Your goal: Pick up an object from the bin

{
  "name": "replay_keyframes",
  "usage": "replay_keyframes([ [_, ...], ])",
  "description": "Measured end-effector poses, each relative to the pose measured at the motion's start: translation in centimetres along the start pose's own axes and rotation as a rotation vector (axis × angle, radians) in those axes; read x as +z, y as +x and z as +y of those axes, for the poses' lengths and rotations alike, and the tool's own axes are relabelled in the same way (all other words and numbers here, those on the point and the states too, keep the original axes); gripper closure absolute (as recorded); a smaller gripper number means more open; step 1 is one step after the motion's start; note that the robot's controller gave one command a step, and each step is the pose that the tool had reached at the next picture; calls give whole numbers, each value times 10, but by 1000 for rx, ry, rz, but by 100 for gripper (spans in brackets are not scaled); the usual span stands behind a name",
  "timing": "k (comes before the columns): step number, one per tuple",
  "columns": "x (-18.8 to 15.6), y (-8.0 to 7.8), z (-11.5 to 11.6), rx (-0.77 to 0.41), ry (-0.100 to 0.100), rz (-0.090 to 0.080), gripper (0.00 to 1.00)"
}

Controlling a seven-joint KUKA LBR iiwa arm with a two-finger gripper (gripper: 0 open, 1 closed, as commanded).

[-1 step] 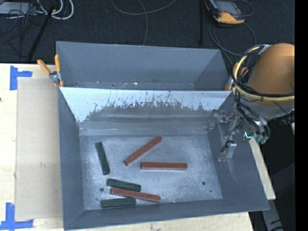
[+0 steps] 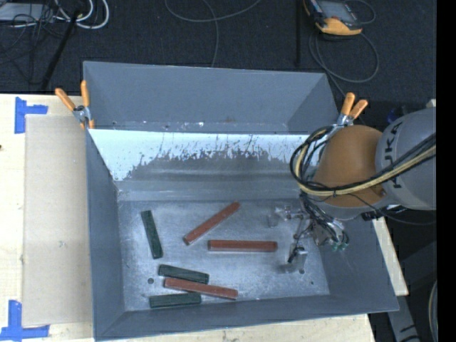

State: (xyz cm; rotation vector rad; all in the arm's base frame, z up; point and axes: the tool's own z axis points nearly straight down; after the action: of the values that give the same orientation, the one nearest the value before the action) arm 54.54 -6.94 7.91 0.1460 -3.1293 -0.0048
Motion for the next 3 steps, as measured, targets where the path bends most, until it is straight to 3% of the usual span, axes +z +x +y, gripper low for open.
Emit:
replay_keyframes([
  [1, 10, -12, 30, 58, 1, -6, 0],
  [2, 9, -12, 29, 55, 3, -8, 100],
  [3, -120, 6, 56, -369, 6, -14, 100],
])
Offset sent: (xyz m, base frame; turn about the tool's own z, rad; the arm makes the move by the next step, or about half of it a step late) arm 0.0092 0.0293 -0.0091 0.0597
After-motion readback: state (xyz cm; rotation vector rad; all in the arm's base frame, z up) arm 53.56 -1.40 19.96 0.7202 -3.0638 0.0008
